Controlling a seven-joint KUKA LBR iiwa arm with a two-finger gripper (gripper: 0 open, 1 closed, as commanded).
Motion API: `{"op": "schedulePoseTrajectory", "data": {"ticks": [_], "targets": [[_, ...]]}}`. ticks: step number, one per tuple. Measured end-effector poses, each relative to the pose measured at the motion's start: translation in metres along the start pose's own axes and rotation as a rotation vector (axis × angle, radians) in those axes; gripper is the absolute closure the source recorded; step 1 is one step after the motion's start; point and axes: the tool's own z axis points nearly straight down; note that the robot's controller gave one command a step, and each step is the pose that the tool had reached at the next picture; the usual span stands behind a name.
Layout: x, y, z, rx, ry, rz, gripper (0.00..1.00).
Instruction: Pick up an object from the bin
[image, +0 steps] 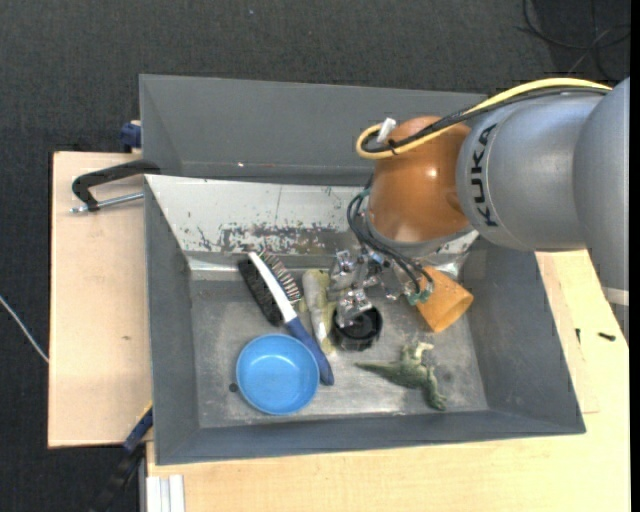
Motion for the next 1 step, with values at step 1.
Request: {"op": "schedulePoseTrajectory", "data": {"ticks": [1], "targets": [[-0.0059,-0.0018,-0.1119,-0.001,0.002,0.026,1.00]]}}
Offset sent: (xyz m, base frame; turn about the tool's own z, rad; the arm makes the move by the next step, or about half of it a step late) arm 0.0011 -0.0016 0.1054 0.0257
